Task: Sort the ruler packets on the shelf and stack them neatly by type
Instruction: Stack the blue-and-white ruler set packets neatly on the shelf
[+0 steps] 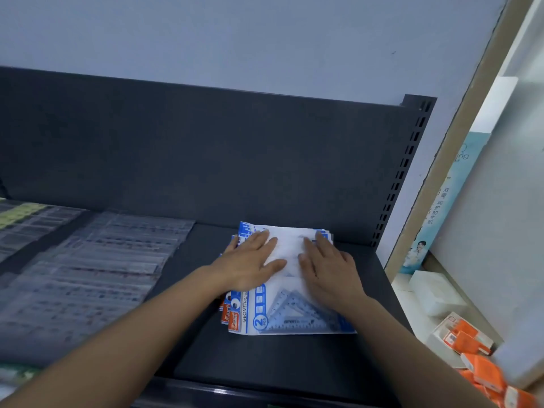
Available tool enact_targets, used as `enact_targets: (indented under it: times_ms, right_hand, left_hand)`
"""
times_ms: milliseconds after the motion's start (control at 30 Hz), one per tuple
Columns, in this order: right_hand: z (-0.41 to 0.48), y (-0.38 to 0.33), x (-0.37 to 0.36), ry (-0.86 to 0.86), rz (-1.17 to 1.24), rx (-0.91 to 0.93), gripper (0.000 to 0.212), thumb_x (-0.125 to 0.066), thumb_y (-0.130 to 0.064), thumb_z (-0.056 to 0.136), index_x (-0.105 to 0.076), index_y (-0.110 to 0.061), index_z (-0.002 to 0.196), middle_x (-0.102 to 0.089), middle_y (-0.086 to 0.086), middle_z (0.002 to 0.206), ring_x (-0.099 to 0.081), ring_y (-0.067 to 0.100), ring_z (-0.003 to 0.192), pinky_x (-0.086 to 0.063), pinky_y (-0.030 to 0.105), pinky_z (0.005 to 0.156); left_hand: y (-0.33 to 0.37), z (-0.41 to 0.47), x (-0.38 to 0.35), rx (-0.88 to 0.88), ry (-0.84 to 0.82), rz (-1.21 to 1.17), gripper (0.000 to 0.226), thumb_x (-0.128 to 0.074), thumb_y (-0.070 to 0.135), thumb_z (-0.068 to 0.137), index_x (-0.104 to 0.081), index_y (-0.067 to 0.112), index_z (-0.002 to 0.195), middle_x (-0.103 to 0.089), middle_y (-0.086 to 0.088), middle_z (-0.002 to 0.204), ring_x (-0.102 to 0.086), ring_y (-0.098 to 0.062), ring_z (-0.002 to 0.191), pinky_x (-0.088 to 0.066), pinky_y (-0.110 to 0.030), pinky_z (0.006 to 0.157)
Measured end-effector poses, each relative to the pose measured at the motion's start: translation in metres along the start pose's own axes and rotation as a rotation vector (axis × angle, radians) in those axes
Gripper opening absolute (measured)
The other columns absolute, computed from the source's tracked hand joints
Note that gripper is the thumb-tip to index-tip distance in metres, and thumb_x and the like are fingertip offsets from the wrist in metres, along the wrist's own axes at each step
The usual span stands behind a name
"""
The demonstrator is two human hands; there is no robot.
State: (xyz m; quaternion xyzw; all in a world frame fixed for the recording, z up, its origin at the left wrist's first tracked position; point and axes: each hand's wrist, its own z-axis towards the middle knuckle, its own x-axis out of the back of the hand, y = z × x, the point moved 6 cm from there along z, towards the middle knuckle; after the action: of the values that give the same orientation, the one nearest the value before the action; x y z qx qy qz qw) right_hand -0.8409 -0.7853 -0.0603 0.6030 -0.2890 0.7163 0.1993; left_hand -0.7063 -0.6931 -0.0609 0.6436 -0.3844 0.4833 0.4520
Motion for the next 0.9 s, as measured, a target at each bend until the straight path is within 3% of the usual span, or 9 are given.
enact_targets:
  times_ms: [133, 300, 400, 700, 833, 900]
  right_hand:
    - [-0.005, -0.004, -0.006, -0.029, 0.014, 0.007, 0.065, -0.006, -0.052, 0.097, -0.013, -0.023, 0.155, -0.005, 0.001, 0.163, -0.005, 0.015, 0.149, -0.008, 0.04, 0.119]
    - [-0.017, -0.007, -0.008, -0.087, 0.045, 0.016, 0.059, -0.015, -0.046, 0.102, -0.007, -0.023, 0.155, 0.003, 0.001, 0.163, 0.004, 0.014, 0.15, -0.001, 0.042, 0.12]
    - [-0.026, -0.011, -0.009, -0.133, 0.053, 0.029, 0.06, -0.016, -0.047, 0.102, -0.005, -0.024, 0.156, 0.004, 0.002, 0.163, 0.005, 0.015, 0.15, -0.002, 0.042, 0.12]
    - [-0.059, -0.021, -0.011, -0.172, 0.031, 0.027, 0.061, -0.015, -0.051, 0.102, 0.0, -0.027, 0.155, 0.01, 0.002, 0.163, 0.009, 0.018, 0.15, -0.002, 0.046, 0.12]
    - [-0.071, -0.019, -0.006, -0.163, 0.078, 0.001, 0.059, -0.019, -0.05, 0.102, -0.006, -0.029, 0.155, 0.007, 0.001, 0.163, 0.006, 0.017, 0.15, -0.003, 0.046, 0.12]
    - [-0.073, -0.015, 0.003, -0.043, 0.224, -0.065, 0.054, -0.025, -0.044, 0.103, -0.014, -0.03, 0.154, 0.002, 0.0, 0.163, 0.003, 0.016, 0.15, -0.005, 0.043, 0.12]
  left_hand:
    - [-0.002, -0.006, 0.0, 0.006, 0.017, -0.003, 0.067, -0.017, 0.06, 0.097, 0.002, 0.03, 0.154, 0.013, 0.009, 0.161, 0.014, -0.006, 0.146, 0.012, -0.044, 0.119]
    - [0.002, -0.017, -0.003, -0.005, 0.033, 0.011, 0.065, -0.016, 0.061, 0.097, 0.002, 0.034, 0.154, 0.015, 0.009, 0.16, 0.015, -0.006, 0.146, 0.013, -0.046, 0.118]
    - [0.006, -0.025, -0.009, -0.011, -0.032, 0.005, 0.064, -0.019, 0.061, 0.097, 0.001, 0.037, 0.153, 0.016, 0.009, 0.16, 0.015, -0.006, 0.146, 0.012, -0.045, 0.118]
    - [0.015, -0.05, -0.02, -0.042, 0.001, 0.043, 0.061, -0.019, 0.064, 0.095, -0.001, 0.045, 0.15, 0.016, 0.008, 0.16, 0.017, -0.01, 0.146, 0.015, -0.048, 0.116]
    - [0.008, -0.058, -0.003, 0.08, 0.218, -0.09, 0.063, -0.024, 0.059, 0.097, -0.006, 0.036, 0.153, 0.007, 0.003, 0.162, 0.01, -0.011, 0.148, 0.01, -0.049, 0.116]
    - [-0.006, -0.068, 0.001, 0.214, 0.325, -0.203, 0.069, -0.033, 0.058, 0.096, -0.007, 0.03, 0.154, 0.008, -0.001, 0.162, 0.007, -0.017, 0.149, 0.004, -0.048, 0.117]
